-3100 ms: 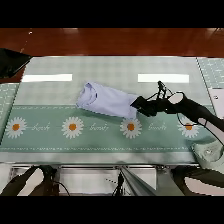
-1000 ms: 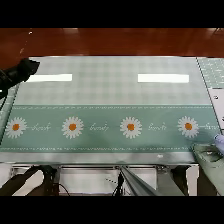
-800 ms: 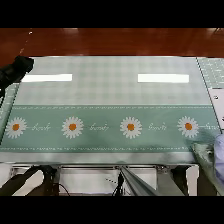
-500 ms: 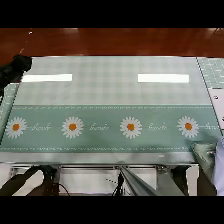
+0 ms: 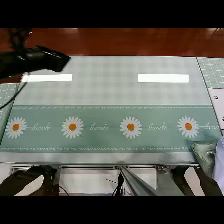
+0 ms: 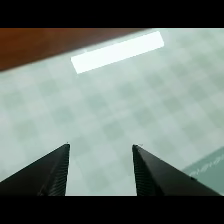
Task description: Fold the shirts.
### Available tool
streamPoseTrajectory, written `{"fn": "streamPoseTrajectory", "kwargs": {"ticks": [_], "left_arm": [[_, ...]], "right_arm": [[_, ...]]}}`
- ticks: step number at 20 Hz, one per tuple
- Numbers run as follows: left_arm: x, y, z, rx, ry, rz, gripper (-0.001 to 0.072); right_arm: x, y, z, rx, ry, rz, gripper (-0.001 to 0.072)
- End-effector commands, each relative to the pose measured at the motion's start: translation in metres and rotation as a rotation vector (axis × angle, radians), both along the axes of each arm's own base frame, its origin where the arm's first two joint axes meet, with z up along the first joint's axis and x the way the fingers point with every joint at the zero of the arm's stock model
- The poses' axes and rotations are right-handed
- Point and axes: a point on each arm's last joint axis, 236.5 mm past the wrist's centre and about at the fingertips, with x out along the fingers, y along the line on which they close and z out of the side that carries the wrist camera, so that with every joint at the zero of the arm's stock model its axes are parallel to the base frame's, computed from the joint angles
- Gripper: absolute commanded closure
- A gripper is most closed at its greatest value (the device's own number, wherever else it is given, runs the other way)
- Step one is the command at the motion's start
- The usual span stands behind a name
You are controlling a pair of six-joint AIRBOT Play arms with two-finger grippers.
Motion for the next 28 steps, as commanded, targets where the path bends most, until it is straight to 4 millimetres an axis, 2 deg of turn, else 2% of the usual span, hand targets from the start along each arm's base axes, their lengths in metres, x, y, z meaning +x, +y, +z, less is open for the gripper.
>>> {"fn": "streamPoseTrajectory", "kwargs": {"ticks": [1,2,3,5,8,11,13,28], "left_arm": [[-0.026,-0.015,-0.064,0.265,0.22,0.059,0.016],[-0.04,-0.009,-0.088,0.349,0.326,0.086,0.01],[-0.051,-0.005,-0.108,0.426,0.399,0.089,0.0004],[-0.062,-0.001,-0.134,0.511,0.494,0.075,0.0004],[-0.057,0.002,-0.148,0.521,0.52,0.084,0.0005],[-0.042,0.007,-0.146,0.491,0.485,0.109,0.0021],[-0.037,0.009,-0.145,0.481,0.471,0.119,0.0021],[-0.037,0.008,-0.145,0.481,0.472,0.117,0.0021]], "right_arm": [[0.026,0.057,-0.046,-0.16,0.159,0.298,0.0253],[0.034,0.065,-0.061,-0.205,0.204,0.325,0.0217],[0.042,0.073,-0.076,-0.237,0.252,0.334,0.0153],[0.05,0.091,-0.105,-0.28,0.339,0.377,0.0127],[0.053,0.114,-0.139,-0.275,0.436,0.423,0.0127],[0.054,0.124,-0.158,-0.266,0.491,0.437,0.0128],[0.055,0.127,-0.163,-0.256,0.501,0.439,0.0127],[0.055,0.126,-0.162,-0.258,0.501,0.439,0.0127]]}}
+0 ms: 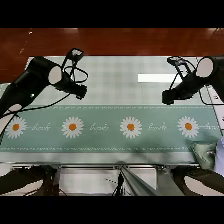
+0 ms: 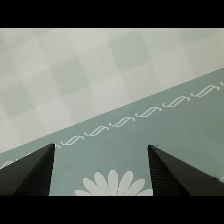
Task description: Fold the shirts.
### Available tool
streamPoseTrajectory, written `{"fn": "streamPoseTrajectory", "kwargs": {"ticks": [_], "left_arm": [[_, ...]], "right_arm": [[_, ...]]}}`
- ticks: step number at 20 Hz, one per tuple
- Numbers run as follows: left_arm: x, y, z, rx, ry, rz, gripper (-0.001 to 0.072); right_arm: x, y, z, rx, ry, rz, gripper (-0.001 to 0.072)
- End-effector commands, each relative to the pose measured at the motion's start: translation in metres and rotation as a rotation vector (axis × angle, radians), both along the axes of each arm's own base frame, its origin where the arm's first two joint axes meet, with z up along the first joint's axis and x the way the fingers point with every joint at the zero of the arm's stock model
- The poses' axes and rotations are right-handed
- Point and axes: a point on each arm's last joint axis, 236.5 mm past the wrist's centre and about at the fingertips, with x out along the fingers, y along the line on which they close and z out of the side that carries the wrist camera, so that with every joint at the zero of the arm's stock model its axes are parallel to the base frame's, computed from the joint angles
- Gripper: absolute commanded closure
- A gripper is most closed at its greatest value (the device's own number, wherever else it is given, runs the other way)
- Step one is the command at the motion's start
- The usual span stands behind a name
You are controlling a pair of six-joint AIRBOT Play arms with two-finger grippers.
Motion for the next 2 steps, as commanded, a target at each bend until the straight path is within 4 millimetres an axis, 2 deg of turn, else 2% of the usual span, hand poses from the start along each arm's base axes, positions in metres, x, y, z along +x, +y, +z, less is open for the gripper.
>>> {"fn": "streamPoseTrajectory", "kwargs": {"ticks": [1,2], "left_arm": [[0.0003,0.0003,0.0,0.0,0.0,0.001,0.0021],[0.0003,0.0003,0.0,0.0,0.0,0.001,0.0021]], "right_arm": [[0.0,0.0004,-0.0002,0.0,0.001,0.002,0.0127],[0.0,0.0003,-0.0002,-0.001,0.001,0.002,0.0128]]}}
